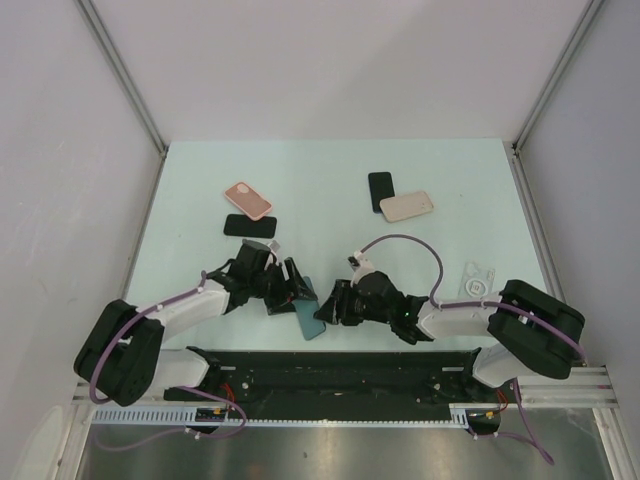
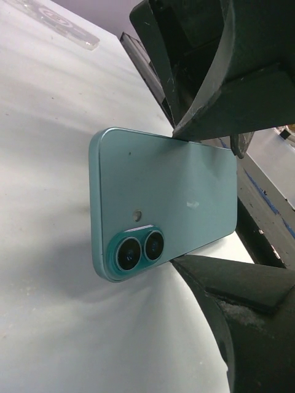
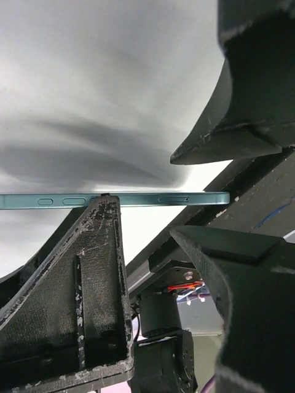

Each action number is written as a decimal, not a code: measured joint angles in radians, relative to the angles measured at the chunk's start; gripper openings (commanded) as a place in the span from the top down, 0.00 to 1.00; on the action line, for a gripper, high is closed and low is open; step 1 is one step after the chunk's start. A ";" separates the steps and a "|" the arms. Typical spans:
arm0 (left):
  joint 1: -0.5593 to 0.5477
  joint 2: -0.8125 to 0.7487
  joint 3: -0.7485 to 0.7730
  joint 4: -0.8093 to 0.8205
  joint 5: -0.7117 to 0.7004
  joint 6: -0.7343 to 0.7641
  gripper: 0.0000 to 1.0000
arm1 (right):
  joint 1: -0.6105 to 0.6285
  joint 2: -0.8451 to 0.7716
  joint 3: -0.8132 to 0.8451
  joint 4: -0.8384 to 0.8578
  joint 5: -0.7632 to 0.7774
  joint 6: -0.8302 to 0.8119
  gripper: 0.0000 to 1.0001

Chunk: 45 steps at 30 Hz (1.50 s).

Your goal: Put the phone into the phone case

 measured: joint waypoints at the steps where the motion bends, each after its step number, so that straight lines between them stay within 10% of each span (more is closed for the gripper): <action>1: 0.000 -0.002 -0.002 0.006 0.003 0.000 0.45 | 0.002 0.001 0.000 0.003 0.001 0.002 0.61; 8: 0.000 -0.023 -0.005 0.022 0.018 0.002 0.35 | 0.011 0.035 0.000 0.038 0.000 0.021 0.86; 12: 0.000 -0.024 -0.006 0.025 0.018 0.007 0.00 | 0.016 0.033 0.000 0.052 0.005 0.021 1.00; 31: 0.009 -0.040 0.417 -0.330 -0.187 0.352 0.00 | -0.124 -0.366 0.119 -0.770 0.246 -0.082 1.00; 45: 0.068 -0.115 0.435 -0.504 -0.480 0.467 0.00 | -0.149 -0.195 0.363 -1.217 0.450 -0.178 1.00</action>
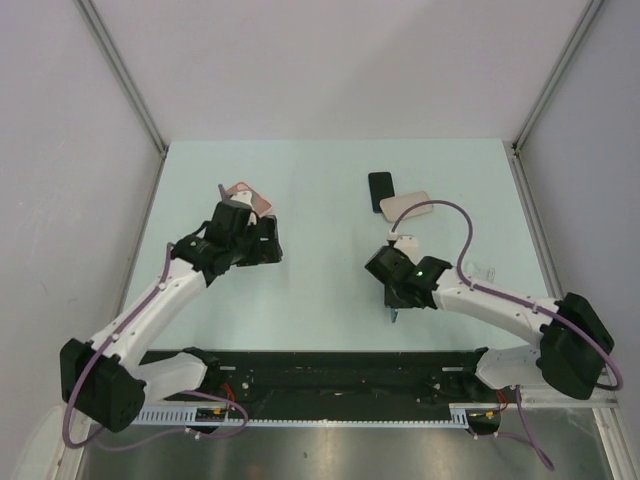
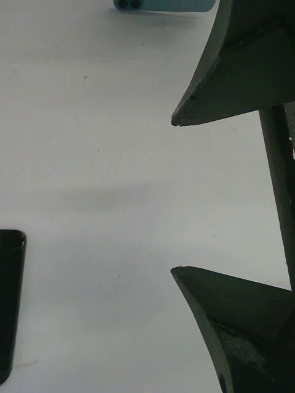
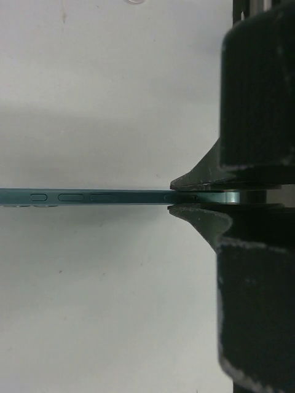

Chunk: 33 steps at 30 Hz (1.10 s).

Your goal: Put the phone into the phone case

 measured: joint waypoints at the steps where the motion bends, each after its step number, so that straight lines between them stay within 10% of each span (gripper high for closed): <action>1: 0.000 -0.027 0.000 -0.003 -0.027 0.001 0.00 | 0.012 0.031 0.004 -0.006 0.009 0.003 1.00; 33: 0.164 0.014 -0.041 -0.022 0.015 -0.120 0.01 | 0.285 0.391 0.196 -0.024 0.241 0.103 0.76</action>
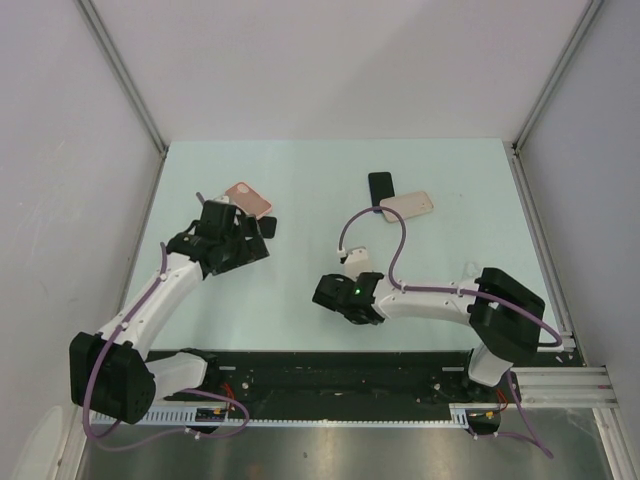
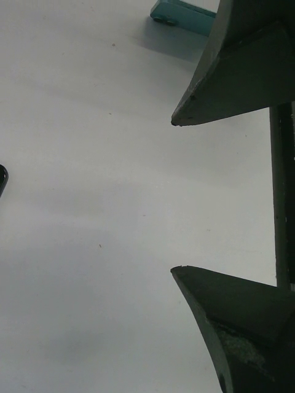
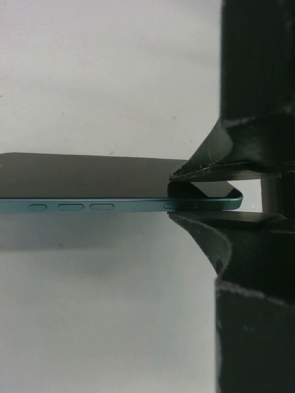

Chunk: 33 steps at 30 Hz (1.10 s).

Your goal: Put the phone into the phone case

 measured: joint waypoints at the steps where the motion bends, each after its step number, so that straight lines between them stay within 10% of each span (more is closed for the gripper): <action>1: 0.000 0.000 -0.002 0.001 0.000 -0.006 0.01 | 0.002 0.002 0.000 0.001 0.003 0.000 0.76; 23: 0.013 0.109 0.010 -0.013 0.008 -0.057 0.04 | 0.013 0.030 0.002 0.097 0.030 -0.083 0.73; 33: 0.215 0.333 0.253 -0.006 -0.045 -0.081 0.11 | 0.013 0.034 0.002 0.167 0.013 -0.121 0.72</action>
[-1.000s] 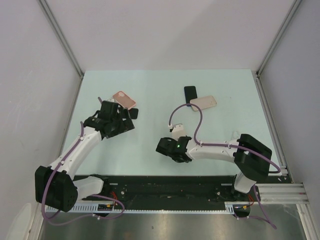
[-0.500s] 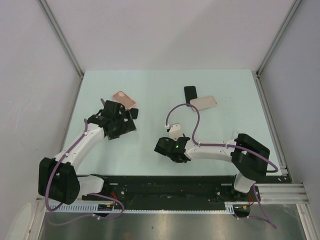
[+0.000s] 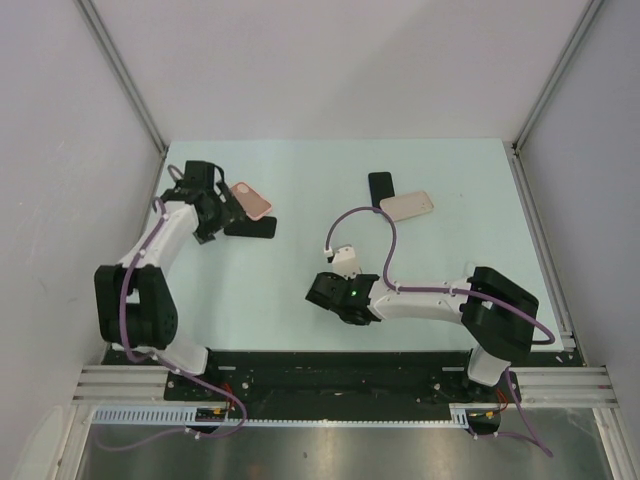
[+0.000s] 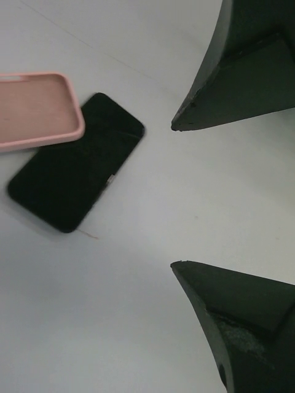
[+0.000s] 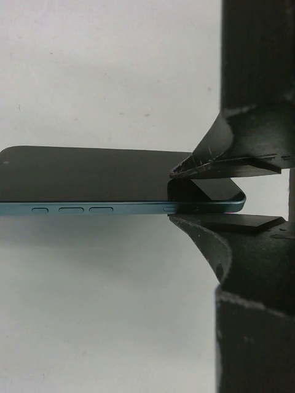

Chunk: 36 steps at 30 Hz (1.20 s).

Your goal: Put the phone into the phone case

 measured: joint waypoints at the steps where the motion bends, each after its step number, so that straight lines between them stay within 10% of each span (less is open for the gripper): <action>1: 0.013 0.036 0.039 0.004 -0.004 -0.002 0.12 | 0.000 0.001 0.000 0.003 0.000 -0.003 0.72; 18: 0.104 0.642 0.605 0.020 0.018 -0.006 0.33 | 0.000 0.002 0.000 0.026 -0.004 -0.015 0.71; 36: 0.105 0.782 0.694 0.026 0.080 0.000 0.68 | -0.002 0.002 -0.003 0.034 -0.034 0.004 0.65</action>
